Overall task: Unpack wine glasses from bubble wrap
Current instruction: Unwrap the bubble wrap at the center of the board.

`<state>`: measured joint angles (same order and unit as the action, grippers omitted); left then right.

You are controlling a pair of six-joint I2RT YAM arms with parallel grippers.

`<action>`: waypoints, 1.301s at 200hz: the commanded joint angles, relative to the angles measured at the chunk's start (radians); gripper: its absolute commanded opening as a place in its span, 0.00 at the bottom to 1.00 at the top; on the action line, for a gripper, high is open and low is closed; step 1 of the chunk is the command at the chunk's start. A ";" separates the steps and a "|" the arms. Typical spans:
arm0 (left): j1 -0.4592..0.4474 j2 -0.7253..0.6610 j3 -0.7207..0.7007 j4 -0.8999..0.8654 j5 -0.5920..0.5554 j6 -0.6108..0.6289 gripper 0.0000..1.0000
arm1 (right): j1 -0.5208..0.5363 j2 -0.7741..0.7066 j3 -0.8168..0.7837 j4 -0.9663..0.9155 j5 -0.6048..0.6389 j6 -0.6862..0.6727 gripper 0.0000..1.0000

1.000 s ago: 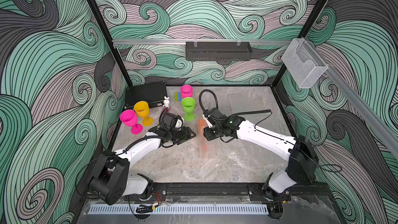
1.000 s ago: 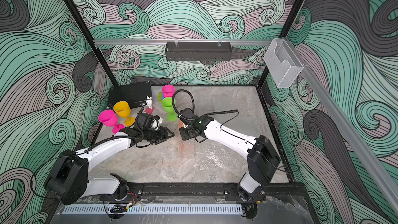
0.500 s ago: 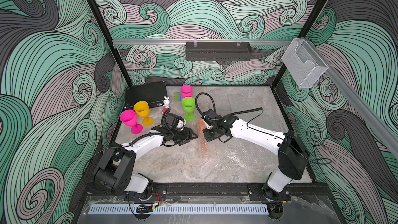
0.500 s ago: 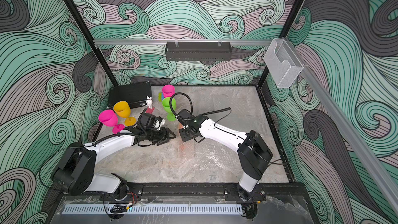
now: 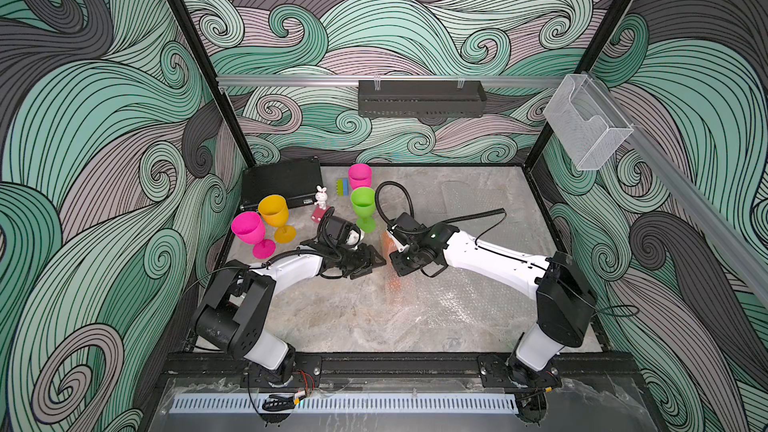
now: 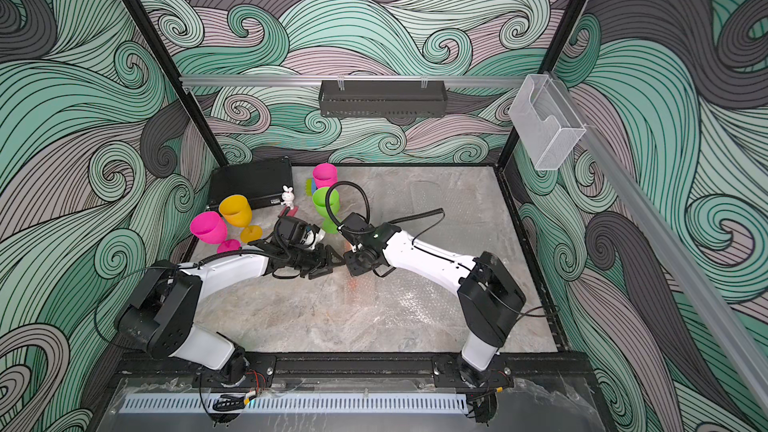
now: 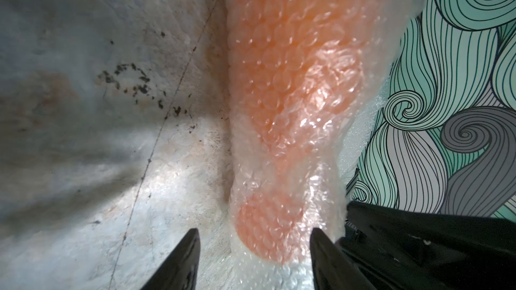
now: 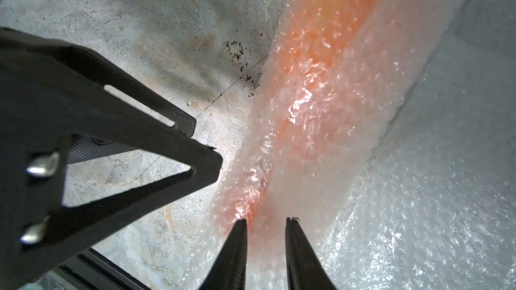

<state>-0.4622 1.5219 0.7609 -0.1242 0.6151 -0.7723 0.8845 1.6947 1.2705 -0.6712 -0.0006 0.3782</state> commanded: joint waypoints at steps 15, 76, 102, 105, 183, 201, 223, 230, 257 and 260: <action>-0.024 0.036 0.059 0.025 0.021 -0.005 0.61 | 0.004 -0.026 -0.024 -0.007 0.006 0.005 0.13; -0.050 0.105 0.106 0.015 0.020 0.014 0.62 | -0.005 -0.062 -0.056 0.010 0.007 0.016 0.05; -0.062 0.130 0.125 0.011 0.021 0.018 0.58 | -0.013 -0.077 -0.072 0.024 -0.010 0.023 0.03; -0.064 0.131 0.126 0.011 0.022 0.019 0.56 | -0.014 -0.078 -0.072 0.021 -0.012 0.023 0.03; -0.072 0.128 0.140 0.018 0.037 0.016 0.20 | -0.030 -0.092 -0.087 0.045 -0.055 0.026 0.08; -0.073 0.108 0.145 0.012 0.032 0.015 0.12 | -0.030 -0.094 -0.083 0.046 -0.058 0.023 0.10; -0.076 0.085 0.156 -0.015 0.014 0.023 0.06 | -0.030 -0.102 -0.076 0.045 -0.058 0.019 0.15; -0.077 0.081 0.160 -0.022 0.010 0.025 0.05 | -0.030 -0.104 -0.073 0.046 -0.057 0.017 0.18; -0.086 0.074 0.172 -0.043 -0.003 0.033 0.05 | -0.030 -0.102 -0.064 0.053 -0.039 0.015 0.27; -0.086 0.075 0.173 -0.044 -0.004 0.033 0.05 | -0.030 -0.100 -0.061 0.054 -0.036 0.016 0.29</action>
<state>-0.5362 1.6314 0.8913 -0.1356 0.6296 -0.7612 0.8589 1.6196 1.1923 -0.6262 -0.0521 0.3969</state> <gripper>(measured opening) 0.051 0.257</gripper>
